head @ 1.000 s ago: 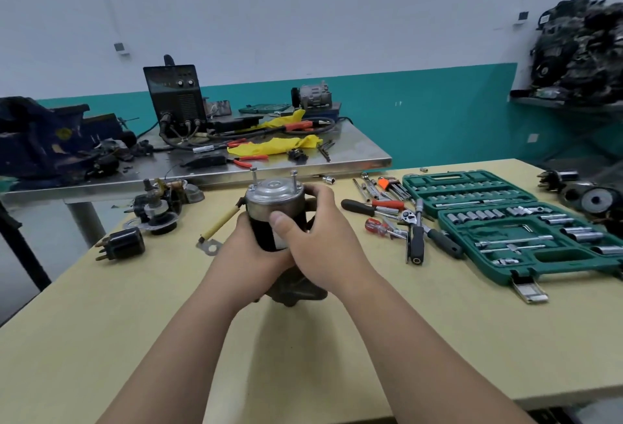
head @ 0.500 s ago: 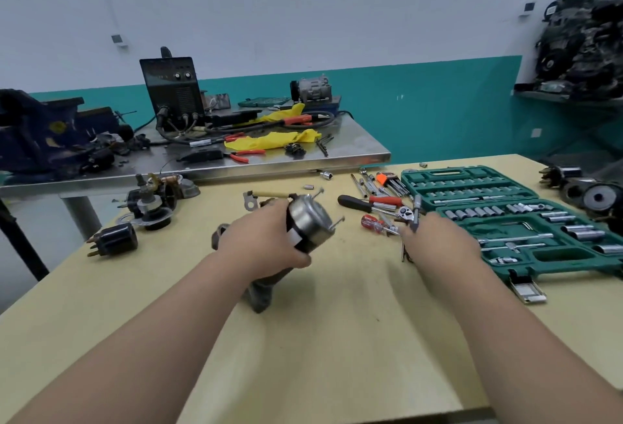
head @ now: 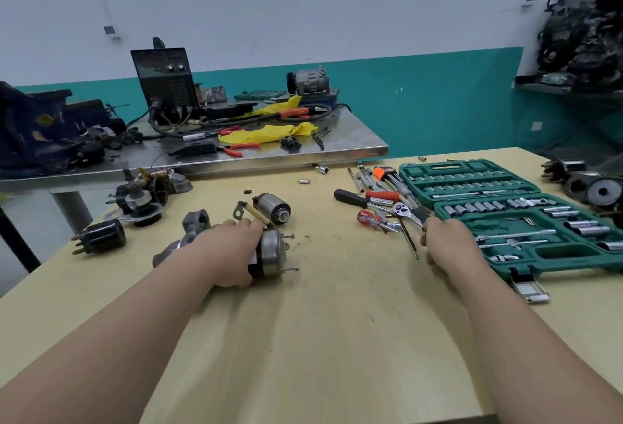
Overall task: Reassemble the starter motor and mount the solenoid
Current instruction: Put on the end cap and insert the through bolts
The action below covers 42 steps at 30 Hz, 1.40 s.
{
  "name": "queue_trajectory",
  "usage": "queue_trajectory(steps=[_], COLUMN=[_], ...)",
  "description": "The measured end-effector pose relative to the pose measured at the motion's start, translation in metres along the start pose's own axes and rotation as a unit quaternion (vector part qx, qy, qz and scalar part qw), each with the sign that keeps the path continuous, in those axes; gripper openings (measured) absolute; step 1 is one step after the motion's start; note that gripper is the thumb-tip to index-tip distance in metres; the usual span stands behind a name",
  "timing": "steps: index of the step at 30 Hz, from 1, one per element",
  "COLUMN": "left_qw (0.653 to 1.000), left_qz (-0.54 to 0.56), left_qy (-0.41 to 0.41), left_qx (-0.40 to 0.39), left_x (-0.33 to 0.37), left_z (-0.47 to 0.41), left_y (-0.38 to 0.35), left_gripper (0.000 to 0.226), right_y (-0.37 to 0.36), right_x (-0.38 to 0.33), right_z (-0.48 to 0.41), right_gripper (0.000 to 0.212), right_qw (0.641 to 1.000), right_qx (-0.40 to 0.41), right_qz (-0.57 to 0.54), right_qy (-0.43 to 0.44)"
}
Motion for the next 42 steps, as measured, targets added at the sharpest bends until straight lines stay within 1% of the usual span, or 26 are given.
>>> queue_trajectory(steps=[2,3,5,6,8,9,11,13,15,16,19,20,22,25,27,29,30,31,32,34,35,36,37,38,40,42], left_qw=[1.000,1.000,1.000,1.000,1.000,0.999,0.999,0.998,0.998,0.999,0.999,0.999,0.999,0.999,0.998,0.998,0.998,0.998,0.998,0.998,0.998,0.998,0.999,0.999,0.999,0.999], left_qz=[-0.003,-0.004,-0.005,-0.005,-0.011,-0.016,-0.027,-0.032,-0.032,-0.030,-0.029,-0.031,-0.029,-0.030,-0.029,-0.027,-0.028,-0.029,-0.031,-0.032,-0.031,-0.029,-0.026,-0.024,-0.021,-0.010], left_qy=[0.008,0.010,0.014,0.017,0.022,0.023,0.023,0.019,0.016,0.017,0.017,0.017,0.017,0.020,0.023,0.025,0.024,0.023,0.023,0.024,0.026,0.028,0.029,0.030,0.030,0.028], left_qx=[0.001,0.000,0.001,0.004,0.012,0.018,0.033,0.041,0.043,0.042,0.038,0.037,0.037,0.040,0.044,0.047,0.048,0.049,0.048,0.045,0.042,0.040,0.038,0.038,0.037,0.039], left_x=[-0.004,-0.005,-0.006,-0.006,-0.004,-0.004,-0.004,-0.003,-0.003,-0.003,-0.003,-0.003,-0.002,-0.001,-0.001,-0.001,-0.001,-0.001,-0.001,-0.001,-0.001,-0.002,-0.002,-0.002,-0.002,-0.003], left_z=[-0.002,-0.003,-0.003,-0.003,-0.002,-0.002,-0.002,-0.002,-0.004,-0.004,-0.005,-0.005,-0.004,-0.003,-0.002,-0.001,-0.001,-0.001,0.000,-0.001,-0.001,-0.002,-0.002,-0.002,-0.003,-0.005], left_y=[-0.004,-0.004,-0.004,-0.003,-0.003,-0.003,-0.004,-0.007,-0.007,-0.006,-0.004,-0.004,-0.004,-0.004,-0.003,-0.002,-0.002,-0.002,-0.003,-0.004,-0.004,-0.003,-0.002,-0.002,-0.002,-0.002], left_gripper=[0.075,0.076,0.078,0.078,0.076,0.075,0.072,0.069,0.068,0.068,0.070,0.069,0.068,0.068,0.068,0.069,0.069,0.068,0.068,0.068,0.068,0.069,0.070,0.071,0.074,0.073], right_y=[-0.008,-0.014,-0.035,-0.048,-0.074,-0.084,-0.098,-0.104,-0.104,-0.101,-0.087,-0.084,-0.078,-0.074,-0.073,-0.072,-0.071,-0.068,-0.063,-0.048,-0.043,-0.042,-0.046,-0.052,-0.069,-0.085], right_x=[-0.004,-0.010,-0.029,-0.040,-0.061,-0.070,-0.085,-0.097,-0.104,-0.105,-0.089,-0.078,-0.054,-0.027,-0.020,-0.018,-0.018,-0.016,-0.016,-0.025,-0.033,-0.044,-0.056,-0.064,-0.066,-0.062], right_z=[0.007,0.009,0.011,0.014,0.021,0.023,0.028,0.035,0.038,0.035,0.018,0.012,0.004,-0.005,-0.007,-0.008,-0.008,-0.012,-0.016,-0.031,-0.043,-0.055,-0.061,-0.067,-0.079,-0.086], right_gripper=[0.020,0.016,0.015,0.021,0.028,0.027,0.022,0.018,0.020,0.022,0.030,0.032,0.034,0.039,0.042,0.043,0.042,0.041,0.038,0.032,0.031,0.028,0.023,0.019,0.013,0.014], right_qw=[0.985,0.972,0.950,0.938,0.916,0.917,0.926,0.895,0.853,0.851,0.885,0.882,0.839,0.770,0.746,0.745,0.764,0.801,0.855,0.970,0.998,0.989,0.958,0.928,0.900,0.886], right_qx=[-0.036,-0.066,-0.165,-0.221,-0.281,-0.278,-0.238,-0.223,-0.230,-0.218,-0.163,-0.164,-0.172,-0.162,-0.147,-0.125,-0.116,-0.105,-0.087,-0.044,-0.026,-0.023,-0.035,-0.051,-0.079,-0.098], right_qz=[-0.171,-0.227,-0.264,-0.266,-0.279,-0.281,-0.294,-0.385,-0.468,-0.478,-0.434,-0.432,-0.479,-0.556,-0.584,-0.588,-0.566,-0.521,-0.445,-0.199,-0.029,0.144,0.274,0.354,0.415,0.442], right_qy=[0.005,0.014,-0.001,-0.024,-0.065,-0.061,-0.002,0.033,0.025,0.016,-0.052,-0.097,-0.195,-0.268,-0.284,-0.289,-0.287,-0.277,-0.250,-0.133,-0.051,0.027,0.079,0.103,0.106,0.100])
Point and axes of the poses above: each hand's wrist, its own z-axis away from the middle knuckle, its own y-axis out of the back of the hand, x = y × z, the point moved 5 cm from there along -z, towards the middle knuckle, and after that the axes turned 6 degrees about y, right-handed, at the moved point
